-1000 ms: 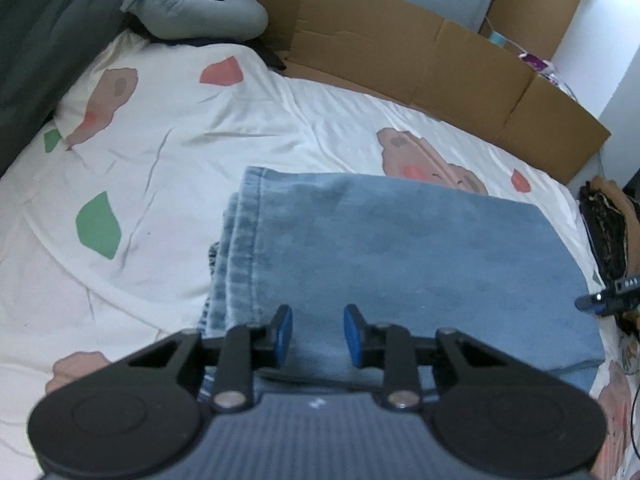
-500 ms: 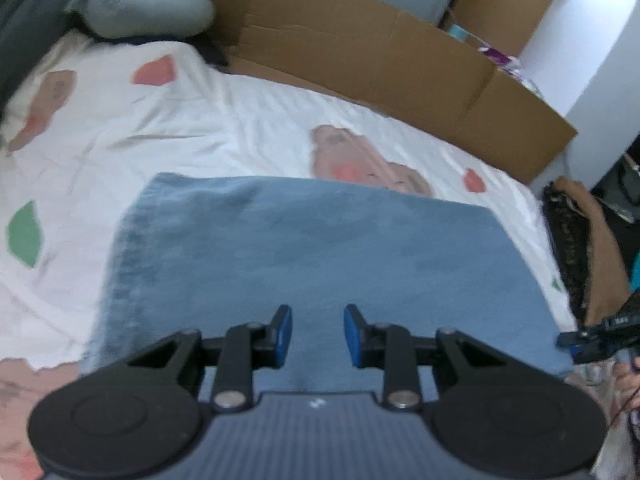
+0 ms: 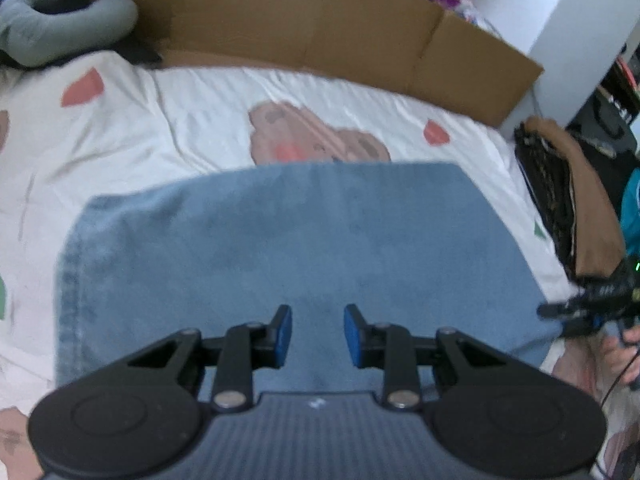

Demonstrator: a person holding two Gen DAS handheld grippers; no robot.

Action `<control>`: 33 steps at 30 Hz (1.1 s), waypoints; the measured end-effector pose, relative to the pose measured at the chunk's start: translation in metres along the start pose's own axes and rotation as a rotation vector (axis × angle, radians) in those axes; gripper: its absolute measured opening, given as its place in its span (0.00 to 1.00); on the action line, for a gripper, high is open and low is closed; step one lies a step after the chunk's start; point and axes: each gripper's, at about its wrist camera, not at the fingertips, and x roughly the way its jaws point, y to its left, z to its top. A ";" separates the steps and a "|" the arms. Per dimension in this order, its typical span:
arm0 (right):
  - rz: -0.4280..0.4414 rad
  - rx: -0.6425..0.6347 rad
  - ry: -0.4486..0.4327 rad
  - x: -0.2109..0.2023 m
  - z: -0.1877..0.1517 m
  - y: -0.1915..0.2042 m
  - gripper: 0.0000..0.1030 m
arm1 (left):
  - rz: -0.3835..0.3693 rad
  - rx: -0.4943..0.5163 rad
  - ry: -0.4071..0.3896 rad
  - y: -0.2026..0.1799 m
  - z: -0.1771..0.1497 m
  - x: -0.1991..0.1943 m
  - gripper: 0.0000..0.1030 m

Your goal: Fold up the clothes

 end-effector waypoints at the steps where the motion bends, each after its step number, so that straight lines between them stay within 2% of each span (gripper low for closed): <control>1: 0.011 -0.011 -0.003 -0.002 0.000 0.002 0.41 | -0.006 -0.009 0.001 0.000 -0.003 0.003 0.29; 4: 0.050 0.010 -0.006 -0.002 0.000 0.003 0.41 | -0.030 -0.051 0.022 0.000 -0.015 0.017 0.29; 9: -0.001 0.010 0.026 0.021 0.010 0.003 0.41 | -0.043 -0.062 0.053 -0.008 -0.027 0.030 0.29; 14: -0.008 -0.009 0.020 0.035 0.014 0.016 0.40 | -0.031 -0.032 0.058 -0.016 -0.030 0.036 0.29; 16: -0.004 0.011 0.029 0.038 0.016 0.015 0.36 | -0.016 -0.008 0.040 -0.022 -0.030 0.037 0.29; 22: 0.018 0.057 0.055 0.045 0.024 0.011 0.36 | -0.028 0.039 0.021 -0.036 -0.027 0.039 0.29; 23: 0.018 0.051 0.058 0.046 0.024 0.012 0.33 | -0.026 0.034 0.025 -0.035 -0.027 0.040 0.29; 24: 0.008 0.035 0.060 0.046 0.024 0.014 0.23 | -0.023 0.029 0.030 -0.035 -0.028 0.041 0.29; 27: -0.014 0.016 0.066 0.048 0.024 0.017 0.10 | -0.013 0.013 0.045 -0.034 -0.029 0.045 0.29; 33: -0.071 -0.050 0.065 0.041 0.026 0.037 0.07 | -0.026 0.030 0.060 -0.042 -0.028 0.047 0.29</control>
